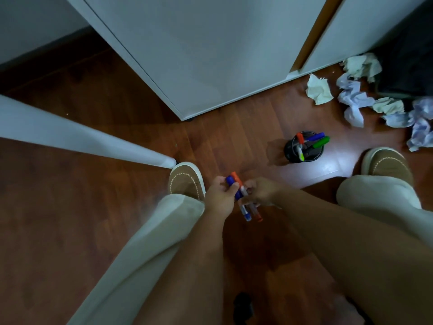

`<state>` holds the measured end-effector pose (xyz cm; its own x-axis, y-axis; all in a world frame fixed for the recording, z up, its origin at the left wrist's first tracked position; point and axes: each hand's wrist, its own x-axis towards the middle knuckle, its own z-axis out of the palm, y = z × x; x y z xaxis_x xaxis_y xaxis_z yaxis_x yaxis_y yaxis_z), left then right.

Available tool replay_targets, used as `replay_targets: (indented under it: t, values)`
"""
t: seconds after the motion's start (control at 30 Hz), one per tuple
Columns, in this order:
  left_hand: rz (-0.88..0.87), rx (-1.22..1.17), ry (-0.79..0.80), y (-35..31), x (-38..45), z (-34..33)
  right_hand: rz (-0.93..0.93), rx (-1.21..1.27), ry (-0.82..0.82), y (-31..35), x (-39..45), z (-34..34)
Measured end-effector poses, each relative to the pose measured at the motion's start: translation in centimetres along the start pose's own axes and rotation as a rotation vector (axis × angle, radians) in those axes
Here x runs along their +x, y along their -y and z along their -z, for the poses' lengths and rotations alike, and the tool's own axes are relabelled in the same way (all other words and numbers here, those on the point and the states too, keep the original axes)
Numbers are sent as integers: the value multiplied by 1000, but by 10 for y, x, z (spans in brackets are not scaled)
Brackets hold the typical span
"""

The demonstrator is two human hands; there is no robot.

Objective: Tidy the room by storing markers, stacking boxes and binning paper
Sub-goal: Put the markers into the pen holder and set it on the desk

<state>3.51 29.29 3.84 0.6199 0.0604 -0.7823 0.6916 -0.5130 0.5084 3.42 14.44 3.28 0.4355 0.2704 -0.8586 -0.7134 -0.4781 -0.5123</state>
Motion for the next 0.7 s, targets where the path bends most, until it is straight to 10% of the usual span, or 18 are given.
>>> replay_targets:
  t: [0.53, 0.7]
  values:
    - [-16, -157, -28, -26, -43, -42, 153, 358, -993, -27, -52, 107]
    - [-35, -268, -9, -49, -50, -67, 112, 392, -1031, -46, -58, 131]
